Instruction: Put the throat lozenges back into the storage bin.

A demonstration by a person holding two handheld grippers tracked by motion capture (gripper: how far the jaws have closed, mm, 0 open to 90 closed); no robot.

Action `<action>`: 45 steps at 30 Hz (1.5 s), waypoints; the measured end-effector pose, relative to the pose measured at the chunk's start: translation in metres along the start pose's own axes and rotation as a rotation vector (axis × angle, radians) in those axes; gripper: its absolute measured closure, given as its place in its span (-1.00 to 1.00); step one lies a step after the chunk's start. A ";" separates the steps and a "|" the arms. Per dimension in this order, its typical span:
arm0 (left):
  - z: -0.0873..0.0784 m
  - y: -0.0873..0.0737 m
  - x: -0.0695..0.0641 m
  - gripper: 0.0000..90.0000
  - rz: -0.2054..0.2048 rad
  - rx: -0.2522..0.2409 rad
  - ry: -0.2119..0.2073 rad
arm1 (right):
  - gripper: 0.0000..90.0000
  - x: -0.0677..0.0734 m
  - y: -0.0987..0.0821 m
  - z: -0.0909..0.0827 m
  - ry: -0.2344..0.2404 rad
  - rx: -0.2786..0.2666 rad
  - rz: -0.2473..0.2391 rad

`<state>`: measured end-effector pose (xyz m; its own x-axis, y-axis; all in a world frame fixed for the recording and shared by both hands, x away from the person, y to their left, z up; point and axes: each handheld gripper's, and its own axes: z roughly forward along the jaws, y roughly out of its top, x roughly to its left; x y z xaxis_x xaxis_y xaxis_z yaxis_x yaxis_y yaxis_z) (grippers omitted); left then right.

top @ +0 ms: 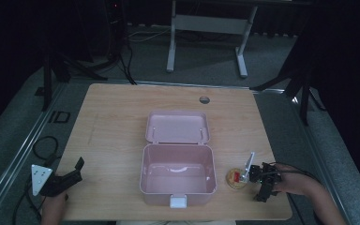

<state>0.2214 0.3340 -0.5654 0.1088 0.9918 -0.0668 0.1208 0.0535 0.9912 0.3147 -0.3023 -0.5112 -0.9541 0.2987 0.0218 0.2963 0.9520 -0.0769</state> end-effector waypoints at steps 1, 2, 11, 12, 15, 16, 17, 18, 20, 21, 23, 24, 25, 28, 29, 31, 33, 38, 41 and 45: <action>0.000 0.000 0.000 -0.99 0.000 0.000 -0.001 | -0.69 -0.001 0.002 -0.001 -0.004 0.001 -0.003; 0.000 0.000 0.000 -0.99 0.001 0.000 0.000 | -0.69 -0.002 0.005 -0.003 -0.008 0.000 -0.009; 0.000 0.000 0.000 -0.99 0.001 0.000 -0.003 | -0.70 -0.010 0.027 -0.010 -0.034 -0.010 -0.026; 0.000 0.000 0.000 -0.99 0.001 0.000 -0.003 | -0.70 -0.010 0.027 -0.010 -0.034 -0.010 -0.026; 0.000 0.000 0.000 -0.99 0.000 0.000 -0.003 | -0.70 -0.012 0.036 -0.010 -0.035 -0.011 -0.048; 0.000 0.000 0.000 -0.99 0.000 0.000 -0.004 | -0.70 -0.012 0.039 -0.009 -0.033 -0.009 -0.052; 0.000 0.000 0.000 -0.99 0.000 0.000 -0.004 | -0.70 -0.012 0.039 -0.009 -0.033 -0.009 -0.052; 0.000 0.000 0.000 -0.99 -0.001 0.000 -0.004 | -0.70 -0.012 0.041 -0.008 -0.033 -0.006 -0.059; 0.000 0.000 0.000 -0.99 -0.001 0.000 -0.005 | -0.69 -0.012 0.049 -0.006 -0.031 -0.010 -0.074; 0.000 0.000 0.000 -0.99 -0.001 -0.001 -0.005 | -0.69 -0.012 0.050 -0.006 -0.034 -0.010 -0.081; 0.000 0.000 0.000 -0.99 -0.001 -0.001 -0.005 | -0.68 -0.012 0.054 -0.005 -0.027 -0.011 -0.095; 0.000 0.000 0.000 -0.99 -0.001 -0.001 -0.005 | -0.68 -0.012 0.056 -0.004 -0.024 -0.010 -0.099; 0.000 0.000 0.000 -0.99 0.000 0.000 -0.005 | -0.68 -0.011 0.058 -0.004 -0.025 -0.011 -0.112; 0.000 0.000 0.000 -0.99 0.000 -0.001 -0.006 | -0.68 -0.010 0.064 -0.003 -0.021 -0.015 -0.131; 0.000 0.000 0.000 -0.99 -0.001 -0.001 -0.006 | -0.68 -0.010 0.066 -0.003 -0.022 -0.016 -0.130; 0.000 0.000 0.000 -0.99 0.000 0.000 -0.006 | -0.68 -0.010 0.068 -0.003 -0.014 -0.018 -0.133; 0.000 0.000 0.000 -0.99 0.000 0.000 -0.007 | -0.67 -0.010 0.072 -0.002 -0.012 -0.011 -0.142; 0.000 0.000 0.000 -0.99 -0.001 0.000 -0.007 | -0.57 -0.010 0.076 -0.002 -0.003 -0.010 -0.155; 0.000 0.000 0.000 -0.99 -0.001 0.000 -0.008 | -0.56 -0.008 0.076 -0.006 0.010 -0.009 -0.177; 0.000 0.000 0.000 -0.99 -0.001 0.000 -0.007 | -0.56 -0.006 0.074 -0.015 0.023 0.003 -0.182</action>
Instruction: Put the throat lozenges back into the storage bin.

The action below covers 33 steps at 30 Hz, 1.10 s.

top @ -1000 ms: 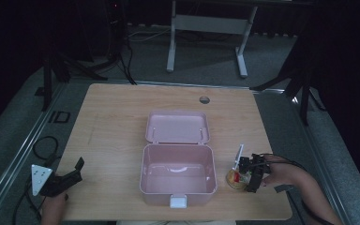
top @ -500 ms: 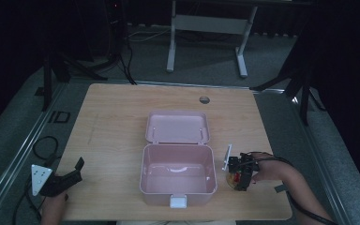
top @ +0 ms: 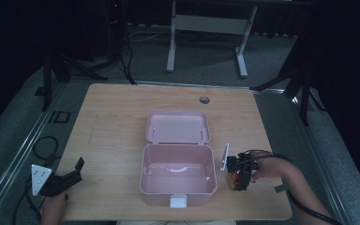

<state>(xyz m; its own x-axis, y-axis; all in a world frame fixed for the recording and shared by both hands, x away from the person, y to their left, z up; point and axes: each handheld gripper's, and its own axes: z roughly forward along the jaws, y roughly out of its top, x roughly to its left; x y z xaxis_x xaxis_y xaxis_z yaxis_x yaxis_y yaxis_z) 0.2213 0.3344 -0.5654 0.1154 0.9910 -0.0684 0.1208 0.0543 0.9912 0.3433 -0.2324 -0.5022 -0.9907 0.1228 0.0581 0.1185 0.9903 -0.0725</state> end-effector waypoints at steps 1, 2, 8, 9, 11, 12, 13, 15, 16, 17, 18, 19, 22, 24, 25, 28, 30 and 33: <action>0.000 0.000 0.000 -0.99 0.000 0.000 0.000 | -0.56 0.001 0.000 -0.003 0.005 0.002 0.001; 0.000 0.000 0.000 -0.99 0.000 0.000 0.000 | -0.56 0.001 0.000 -0.003 0.005 0.002 0.001; 0.000 0.000 0.000 -0.99 0.001 0.001 0.001 | -0.56 0.006 -0.004 -0.029 0.009 0.001 0.030; 0.000 0.000 0.000 -0.99 0.001 0.002 0.001 | -0.56 0.007 -0.004 -0.033 0.004 0.004 0.035; 0.000 0.000 0.000 -0.99 0.001 0.002 0.001 | -0.56 0.008 -0.004 -0.040 -0.002 0.003 0.046; 0.000 0.000 0.000 -0.99 0.001 0.002 0.001 | -0.56 0.009 -0.004 -0.043 -0.002 0.003 0.057; 0.000 0.000 0.000 -0.99 0.001 0.001 0.001 | -0.56 0.009 -0.004 -0.047 -0.001 0.000 0.068; 0.000 0.000 0.000 -0.99 0.001 0.002 0.002 | -0.56 0.011 -0.005 -0.054 -0.004 -0.008 0.077; 0.000 0.000 0.000 -0.99 0.000 0.001 0.002 | -0.56 0.012 -0.005 -0.058 -0.016 -0.013 0.074; 0.000 0.000 0.000 -0.99 0.000 0.001 0.002 | -0.56 0.012 -0.005 -0.058 -0.016 -0.013 0.074; 0.000 0.000 0.000 -0.99 0.000 0.001 0.002 | -0.56 0.014 -0.004 -0.068 -0.033 -0.019 0.062; 0.000 0.000 0.000 -0.99 0.000 0.001 0.002 | -0.56 0.015 -0.004 -0.071 -0.036 -0.021 0.061; 0.000 0.000 0.000 -0.99 0.000 0.001 0.002 | -0.56 0.018 -0.003 -0.079 -0.043 -0.036 0.055; 0.000 0.000 0.000 -0.99 0.000 0.001 0.002 | -0.56 0.021 0.000 -0.088 -0.035 -0.046 0.053; 0.000 0.000 0.000 -0.99 0.000 0.001 0.002 | -0.56 0.021 0.000 -0.088 -0.035 -0.046 0.053; 0.000 0.000 0.000 -0.99 -0.001 0.001 0.003 | -0.56 0.025 0.008 -0.096 -0.031 -0.041 0.051; 0.000 0.000 0.000 -0.99 -0.001 0.002 0.002 | -0.56 0.026 0.012 -0.100 -0.029 -0.052 0.050; 0.000 0.000 0.000 -0.99 -0.002 0.001 0.000 | -0.56 0.028 0.020 -0.109 -0.038 -0.062 0.035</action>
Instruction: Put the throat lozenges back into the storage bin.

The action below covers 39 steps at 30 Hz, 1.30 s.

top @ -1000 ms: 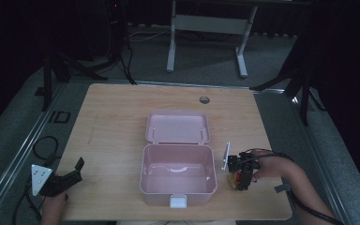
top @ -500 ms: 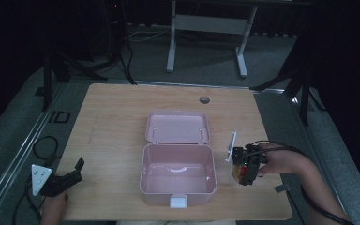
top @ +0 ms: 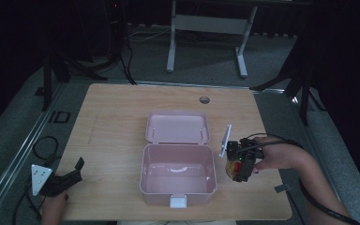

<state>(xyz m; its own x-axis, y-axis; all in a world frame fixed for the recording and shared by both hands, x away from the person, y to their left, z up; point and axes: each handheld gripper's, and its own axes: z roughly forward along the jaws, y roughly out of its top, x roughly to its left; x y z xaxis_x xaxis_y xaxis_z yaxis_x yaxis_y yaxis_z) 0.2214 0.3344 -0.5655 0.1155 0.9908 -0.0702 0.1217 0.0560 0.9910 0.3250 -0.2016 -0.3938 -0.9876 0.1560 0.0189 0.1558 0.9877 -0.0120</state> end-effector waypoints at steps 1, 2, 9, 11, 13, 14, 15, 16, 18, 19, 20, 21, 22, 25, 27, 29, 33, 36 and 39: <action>0.000 0.000 0.000 -0.99 -0.001 0.000 -0.001 | -0.56 0.001 0.003 -0.003 -0.003 -0.006 -0.012; 0.000 0.000 0.000 -0.99 -0.001 0.000 -0.001 | -0.56 0.001 0.003 -0.003 -0.003 -0.006 -0.012; 0.000 0.000 0.000 -0.99 -0.003 0.000 -0.004 | -0.55 0.013 0.033 -0.030 -0.023 -0.058 -0.095; 0.000 0.000 0.000 -0.99 -0.004 -0.001 -0.004 | -0.56 0.017 0.040 -0.034 -0.016 -0.067 -0.113; 0.000 0.000 0.000 -0.99 -0.004 -0.001 -0.004 | -0.56 0.018 0.044 -0.035 -0.013 -0.071 -0.122; 0.000 0.000 0.000 -0.99 -0.004 -0.001 -0.005 | -0.55 0.019 0.048 -0.036 -0.012 -0.073 -0.133; 0.000 0.000 0.000 -0.99 -0.004 0.000 -0.005 | -0.56 0.022 0.055 -0.037 -0.012 -0.067 -0.149; 0.000 0.000 0.000 -0.99 -0.005 0.000 -0.005 | -0.55 0.023 0.058 -0.037 -0.012 -0.067 -0.157; 0.000 0.000 0.000 -0.99 -0.005 0.001 -0.006 | -0.56 0.026 0.066 -0.038 -0.013 -0.073 -0.171; 0.000 0.000 0.000 -0.99 -0.005 0.001 -0.006 | -0.56 0.026 0.066 -0.038 -0.013 -0.073 -0.171; 0.000 0.000 0.000 -0.99 -0.004 0.001 -0.007 | -0.56 0.027 0.074 -0.037 -0.008 -0.085 -0.191; 0.000 0.000 0.000 -0.99 -0.004 0.001 -0.007 | -0.56 0.027 0.074 -0.037 -0.008 -0.085 -0.191; 0.000 0.000 0.001 -0.99 -0.004 0.000 -0.007 | -0.55 0.028 0.083 -0.034 0.006 -0.092 -0.200; 0.000 0.000 0.001 -0.99 -0.006 0.000 -0.009 | -0.55 0.029 0.093 -0.024 0.006 -0.076 -0.216; 0.000 0.000 0.001 -0.99 -0.007 -0.001 -0.009 | -0.55 0.029 0.096 -0.021 0.006 -0.074 -0.220; 0.000 0.000 0.001 -0.99 -0.007 -0.001 -0.010 | -0.55 0.027 0.100 -0.013 0.014 -0.067 -0.219; 0.000 0.000 0.001 -0.99 -0.006 -0.002 -0.013 | -0.55 0.023 0.106 0.007 0.043 -0.045 -0.210; 0.000 0.000 0.001 -0.99 -0.006 -0.001 -0.013 | -0.55 0.021 0.107 0.019 0.053 -0.027 -0.204; 0.000 0.000 0.001 -0.99 -0.006 -0.001 -0.013 | -0.55 0.020 0.108 0.027 0.060 -0.025 -0.200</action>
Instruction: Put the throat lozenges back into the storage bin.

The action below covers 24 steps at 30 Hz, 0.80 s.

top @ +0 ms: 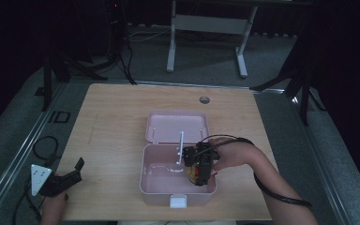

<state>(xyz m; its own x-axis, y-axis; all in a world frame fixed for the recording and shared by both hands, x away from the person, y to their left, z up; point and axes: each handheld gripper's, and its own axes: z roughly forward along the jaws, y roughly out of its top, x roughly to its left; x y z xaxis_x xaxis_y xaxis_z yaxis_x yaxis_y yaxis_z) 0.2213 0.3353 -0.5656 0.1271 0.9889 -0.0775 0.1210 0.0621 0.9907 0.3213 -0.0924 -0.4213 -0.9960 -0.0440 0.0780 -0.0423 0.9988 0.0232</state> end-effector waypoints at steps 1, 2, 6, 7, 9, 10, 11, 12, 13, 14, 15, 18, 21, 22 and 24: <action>0.000 0.000 0.000 -0.99 0.000 0.001 0.000 | -0.56 -0.001 0.000 0.005 0.006 -0.003 0.006; 0.000 0.000 0.000 -0.99 0.000 0.001 0.000 | -0.56 -0.001 0.000 0.005 0.006 -0.003 0.006; 0.000 0.000 0.000 -0.99 0.002 0.000 0.002 | -0.56 -0.003 0.002 0.015 0.007 -0.013 0.004; 0.000 0.000 0.000 -0.99 0.001 0.000 0.002 | -0.56 -0.004 0.004 0.022 0.010 -0.007 0.012; 0.000 0.000 0.000 -0.99 0.001 -0.001 0.002 | -0.56 -0.004 0.004 0.025 0.011 0.000 0.005; 0.000 0.000 0.000 -0.99 0.001 -0.001 0.001 | -0.56 -0.004 0.004 0.032 0.018 0.008 0.001; 0.000 0.000 0.000 -0.99 0.001 -0.001 0.001 | -0.56 -0.004 0.004 0.032 0.018 0.008 0.001; 0.000 0.000 0.000 -0.99 0.001 0.000 0.001 | -0.56 -0.004 0.004 0.039 0.031 0.016 0.001; 0.000 0.000 0.000 -0.99 0.001 0.000 0.001 | -0.56 -0.003 0.004 0.042 0.031 0.026 -0.004; 0.000 0.000 0.000 -0.99 0.001 0.000 0.000 | -0.56 -0.003 0.004 0.046 0.037 0.038 -0.004; 0.000 0.000 0.000 -0.99 0.001 0.000 0.000 | -0.56 -0.003 0.004 0.048 0.043 0.053 -0.005; 0.000 0.000 0.000 -0.99 0.001 0.000 0.001 | -0.56 -0.002 0.004 0.052 0.053 0.069 -0.016; 0.000 0.000 0.000 -0.99 0.001 0.000 0.001 | -0.57 -0.005 0.003 0.051 0.063 0.070 0.002; 0.000 0.000 0.000 -0.99 0.002 0.000 0.001 | -0.66 -0.004 0.003 0.051 0.074 0.075 0.002; 0.000 0.000 0.000 -0.99 0.001 -0.001 0.001 | -0.69 -0.004 0.003 0.050 0.063 0.080 0.004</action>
<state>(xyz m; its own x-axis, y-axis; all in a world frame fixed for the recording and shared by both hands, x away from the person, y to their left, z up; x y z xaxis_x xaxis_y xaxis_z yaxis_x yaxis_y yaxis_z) 0.2214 0.3350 -0.5656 0.1266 0.9890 -0.0765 0.1201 0.0612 0.9909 0.3209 -0.0879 -0.4712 -0.9893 -0.0389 0.1404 -0.0472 0.9973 -0.0564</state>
